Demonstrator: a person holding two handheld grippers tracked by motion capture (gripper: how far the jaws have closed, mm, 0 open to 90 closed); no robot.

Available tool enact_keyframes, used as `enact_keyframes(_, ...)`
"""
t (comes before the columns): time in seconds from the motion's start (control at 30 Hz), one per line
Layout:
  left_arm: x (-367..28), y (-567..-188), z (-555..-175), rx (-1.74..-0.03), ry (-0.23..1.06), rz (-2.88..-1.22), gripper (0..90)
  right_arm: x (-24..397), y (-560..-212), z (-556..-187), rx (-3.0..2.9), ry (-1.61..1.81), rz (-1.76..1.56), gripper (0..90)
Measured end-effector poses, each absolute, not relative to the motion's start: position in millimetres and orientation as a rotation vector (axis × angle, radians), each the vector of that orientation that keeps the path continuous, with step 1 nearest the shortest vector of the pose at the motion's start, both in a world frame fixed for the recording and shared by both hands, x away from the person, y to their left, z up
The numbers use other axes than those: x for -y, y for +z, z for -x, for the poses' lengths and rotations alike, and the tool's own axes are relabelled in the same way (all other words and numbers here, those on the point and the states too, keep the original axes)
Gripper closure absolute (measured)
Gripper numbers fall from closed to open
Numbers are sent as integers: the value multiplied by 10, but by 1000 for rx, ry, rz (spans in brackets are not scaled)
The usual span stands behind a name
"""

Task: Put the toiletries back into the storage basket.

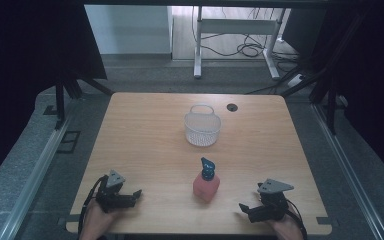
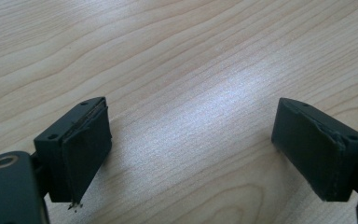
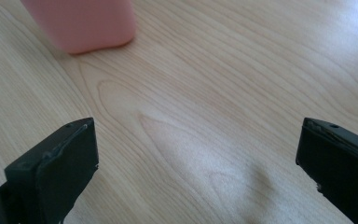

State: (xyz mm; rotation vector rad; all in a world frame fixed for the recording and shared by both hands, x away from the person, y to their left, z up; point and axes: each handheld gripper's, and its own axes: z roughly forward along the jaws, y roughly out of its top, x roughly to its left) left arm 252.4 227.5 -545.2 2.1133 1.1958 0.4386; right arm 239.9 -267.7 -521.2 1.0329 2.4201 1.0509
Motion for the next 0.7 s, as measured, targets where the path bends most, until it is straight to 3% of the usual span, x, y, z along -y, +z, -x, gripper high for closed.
enact_keyframes(0.7,-2273,-5452,-2523,-1198,440,-2113,114,2575,-5046,-2398,-2429,1146,-1031,0)
